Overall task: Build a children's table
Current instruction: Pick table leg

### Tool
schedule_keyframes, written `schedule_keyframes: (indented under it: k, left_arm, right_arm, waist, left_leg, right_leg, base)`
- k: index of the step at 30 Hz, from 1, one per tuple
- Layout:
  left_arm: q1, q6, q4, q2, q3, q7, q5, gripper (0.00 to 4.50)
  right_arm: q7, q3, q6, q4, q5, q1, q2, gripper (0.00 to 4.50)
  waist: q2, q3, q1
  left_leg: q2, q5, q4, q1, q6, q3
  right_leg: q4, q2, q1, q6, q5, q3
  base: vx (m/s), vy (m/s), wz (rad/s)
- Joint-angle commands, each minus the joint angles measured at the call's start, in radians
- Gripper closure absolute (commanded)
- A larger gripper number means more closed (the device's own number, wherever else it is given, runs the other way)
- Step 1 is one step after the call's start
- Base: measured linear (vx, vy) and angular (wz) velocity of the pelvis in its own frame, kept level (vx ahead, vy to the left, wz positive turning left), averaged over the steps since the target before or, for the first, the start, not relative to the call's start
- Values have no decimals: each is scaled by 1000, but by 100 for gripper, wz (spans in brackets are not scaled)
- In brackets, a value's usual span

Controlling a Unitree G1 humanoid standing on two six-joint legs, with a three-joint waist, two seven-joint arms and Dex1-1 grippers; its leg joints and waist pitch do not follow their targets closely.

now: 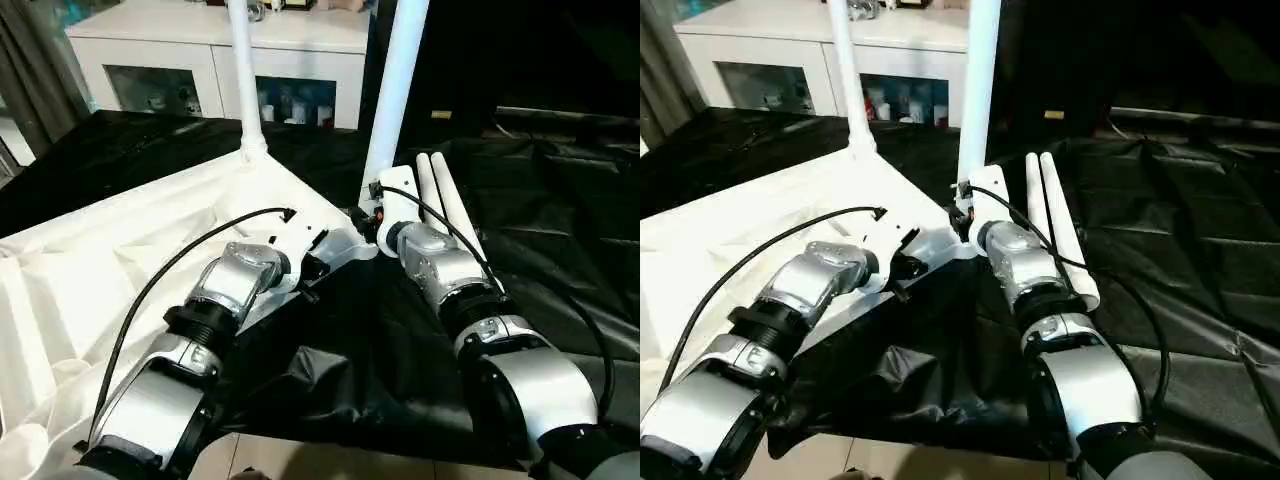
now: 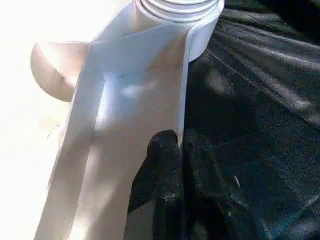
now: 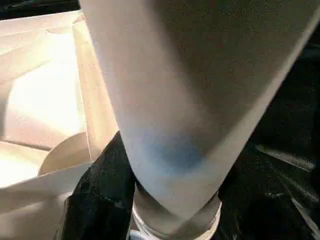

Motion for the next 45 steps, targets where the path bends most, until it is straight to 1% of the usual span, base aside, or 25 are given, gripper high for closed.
schedule_keyframes:
  k: [1, 3, 7, 8, 10, 14, 15, 16, 17, 21, 22, 24, 27, 29, 31, 33, 34, 35, 36, 38, 39, 40, 41, 44, 45]
  left_arm:
    - [-67, -36, 4, -24, 41, 92, 5, 450]
    - [-74, -41, 20, -23, 44, 86, 3, 450]
    - [-83, -56, 43, -22, 43, 78, -1, 450]
    - [-83, -59, 40, -22, 44, 73, -3, 450]
    - [-86, -64, 43, -23, 45, 67, -5, 450]
    - [-88, -77, 43, -21, 47, 51, -3, 450]
    - [-88, -82, 43, -20, 46, 45, -2, 450]
    - [-86, -90, 40, -18, 43, 35, -2, 450]
    - [-86, -90, 40, -18, 43, 35, -2, 450]
    - [-76, -110, 20, -10, 26, -3, -1, 450]
    - [-72, -109, 13, -9, 23, -11, -1, 450]
    - [-67, -111, 4, -6, 18, -23, 0, 450]
    - [-62, -112, -4, -3, 11, -34, 2, 450]
    - [-60, -112, -7, 1, 7, -39, 5, 450]
    - [-58, -119, -9, 7, 4, -50, 5, 450]
    - [-51, -139, -22, 18, -6, -75, 7, 450]
    - [-46, -142, -31, 23, -10, -85, 8, 450]
    - [-42, -142, -39, 27, -12, -91, 8, 450]
    - [-34, -147, -52, 34, -16, -109, 6, 450]
    - [-19, -158, -76, 52, -27, -141, 7, 450]
    - [-11, -160, -88, 61, -31, -155, 6, 450]
    - [-2, -156, -103, 71, -33, -168, 4, 450]
    - [0, -157, -105, 73, -34, -171, 4, 450]
    - [14, -156, -130, 89, -41, -199, -2, 450]
    - [20, -161, -139, 96, -44, -209, -3, 450]
  right_arm:
    - [25, 25, 107, 142, 8, 63, 93, 257]
    - [26, 16, 102, 152, 13, 56, 97, 257]
    - [36, 12, 61, 162, 6, 40, 99, 257]
    - [48, 5, 55, 160, 12, 35, 99, 222]
    - [52, -4, 54, 161, 14, 28, 98, 187]
    - [60, -9, 44, 162, 14, 14, 92, 166]
    - [61, -10, 40, 162, 15, 12, 91, 152]
    - [64, -12, 37, 161, 16, 8, 89, 144]
    - [64, -12, 37, 161, 16, 8, 89, 131]
    - [92, -32, 5, 156, 27, -9, 81, 101]
    - [98, -36, -3, 154, 28, -13, 78, 101]
    - [101, -36, -17, 152, 25, -18, 71, 66]
    - [106, -30, -36, 149, 16, -24, 61, 59]
    - [112, -34, -45, 145, 19, -29, 54, 52]
    - [114, -37, -55, 141, 18, -34, 44, 52]
    - [124, -38, -65, 135, 17, -37, 32, 52]
    - [132, -38, -70, 133, 16, -38, 26, 52]
    - [138, -39, -74, 132, 15, -39, 22, 52]
    - [155, -38, -79, 128, 15, -38, 14, 52]
    - [199, -28, -95, 119, 10, -34, -5, 52]
    - [229, -23, -101, 112, 8, -31, -18, 52]
    - [269, -16, -106, 102, 6, -26, -38, 52]
    - [276, -15, -108, 100, 6, -25, -41, 52]
    - [336, 2, -116, 82, -3, -15, -68, 52]
    - [364, 13, -128, 72, -10, -10, -80, 52]
  waist:
    - [11, -52, -5]
    - [9, -47, -6]
    - [8, -45, -4]
    - [8, -46, -3]
    - [5, -48, -2]
    - [6, -49, -7]
    - [6, -51, -9]
    - [5, -55, -10]
    - [5, -55, -10]
    - [3, -70, -11]
    - [5, -74, -11]
    - [6, -74, -12]
    - [6, -73, -12]
    - [6, -70, -11]
    - [8, -70, -11]
    - [9, -72, -11]
    - [8, -73, -11]
    - [11, -78, -10]
    - [9, -79, -10]
    - [14, -88, -6]
    - [13, -90, -2]
    - [12, -90, 2]
    - [16, -92, 6]
    - [15, -99, 14]
    - [15, -97, 14]
  left_leg:
    - [46, -405, -80, 19, -38, -29]
    - [44, -446, -78, 25, -42, -27]
    - [43, -469, -80, 29, -41, -29]
    - [43, -457, -80, 27, -38, -29]
    - [45, -428, -83, 20, -32, -29]
    - [45, -406, -87, 10, -33, -31]
    - [46, -396, -87, 11, -32, -30]
    - [47, -371, -83, 13, -26, -27]
    - [47, -371, -83, 13, -26, -27]
    - [46, -216, -70, -3, 6, -19]
    - [46, -165, -64, -4, 22, -17]
    - [46, -135, -60, -7, 41, -15]
    - [47, -156, -60, -4, 46, -13]
    - [49, -194, -63, -1, 33, -12]
    - [50, -209, -64, 0, 23, -13]
    - [49, -199, -63, -1, 22, -13]
    - [50, -192, -62, -2, 22, -13]
    - [48, -149, -56, -4, 32, -13]
    - [48, -133, -55, -5, 38, -12]
    - [47, -76, -44, -8, 61, -13]
    - [47, -37, -38, -10, 83, -11]
    - [45, -19, -33, -16, 104, -10]
    - [46, -13, -29, -16, 117, -10]
    - [49, 18, -18, -19, 134, -11]
    - [50, 24, -16, -22, 138, -11]
  right_leg:
    - [-100, -83, 2, -136, -342, 58]
    - [-106, -87, -1, -146, -381, 60]
    - [-116, -92, -3, -122, -455, 61]
    - [-116, -93, -2, -120, -453, 62]
    - [-112, -91, 2, -121, -429, 62]
    - [-107, -90, 10, -118, -410, 59]
    - [-106, -89, 9, -121, -391, 60]
    - [-101, -90, 8, -143, -334, 63]
    - [-101, -90, 8, -143, -334, 63]
    - [-73, -86, 22, -198, -90, 62]
    - [-63, -83, 22, -219, 0, 60]
    - [-57, -82, 24, -240, 69, 57]
    - [-59, -83, 25, -252, 48, 56]
    - [-66, -85, 24, -248, -17, 57]
    - [-67, -85, 23, -242, -41, 59]
    - [-65, -84, 24, -242, -22, 59]
    - [-63, -84, 25, -244, -7, 59]
    - [-54, -84, 26, -255, 62, 58]
    - [-52, -83, 27, -260, 89, 58]
    - [-39, -82, 29, -273, 183, 56]
    - [-33, -78, 24, -283, 251, 54]
    - [-27, -77, 26, -291, 290, 51]
    - [-25, -77, 24, -292, 300, 49]
    - [-13, -76, 20, -299, 336, 48]
    - [-11, -75, 16, -302, 339, 48]
  base:
    - [0, 0, 0]
    - [0, 0, 0]
    - [0, 0, 0]
    - [0, 0, 0]
    - [0, 0, 0]
    - [0, 0, 0]
    - [0, 0, 0]
    - [0, 0, 0]
    - [0, 0, 0]
    - [0, 0, 0]
    - [0, 0, 0]
    - [0, 0, 0]
    - [0, 0, 0]
    - [0, 0, 0]
    - [0, 0, 0]
    - [0, 0, 0]
    - [0, 0, 0]
    - [0, 0, 0]
    - [0, 0, 0]
    - [0, 0, 0]
    - [0, 0, 0]
    - [0, 0, 0]
    - [0, 0, 0]
    - [0, 0, 0]
    - [0, 0, 0]
